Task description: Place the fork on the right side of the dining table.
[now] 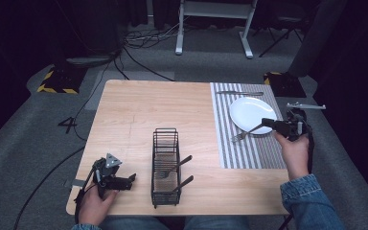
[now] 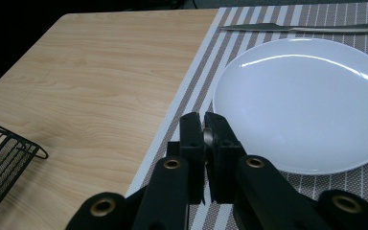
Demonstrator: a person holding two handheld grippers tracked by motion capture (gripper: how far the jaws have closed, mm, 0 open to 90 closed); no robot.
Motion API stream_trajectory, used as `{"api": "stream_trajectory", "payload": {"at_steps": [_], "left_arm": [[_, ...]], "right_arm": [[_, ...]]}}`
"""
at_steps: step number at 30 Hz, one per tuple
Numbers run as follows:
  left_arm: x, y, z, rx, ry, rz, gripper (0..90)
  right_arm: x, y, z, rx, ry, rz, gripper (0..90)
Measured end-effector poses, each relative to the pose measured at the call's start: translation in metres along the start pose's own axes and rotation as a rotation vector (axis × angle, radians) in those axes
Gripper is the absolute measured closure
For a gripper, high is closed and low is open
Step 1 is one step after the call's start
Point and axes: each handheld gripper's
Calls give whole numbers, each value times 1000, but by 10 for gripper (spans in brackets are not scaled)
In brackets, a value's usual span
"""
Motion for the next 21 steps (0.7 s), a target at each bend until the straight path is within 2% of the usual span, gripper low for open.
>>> {"api": "stream_trajectory", "payload": {"at_steps": [16,21], "left_arm": [[0,0,0,0,0,0,2],[0,0,0,0,0,0,2]], "right_arm": [[-4,-7,-1,13,-29,8,860],[-10,-8,-2,18,-42,-14,800]]}}
Point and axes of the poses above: each handheld gripper's, and its own axes: y roughly backward along the jaws, z roughly out of its top, x roughly to its left, and after that the axes turned 2 degrees about x, right-handed
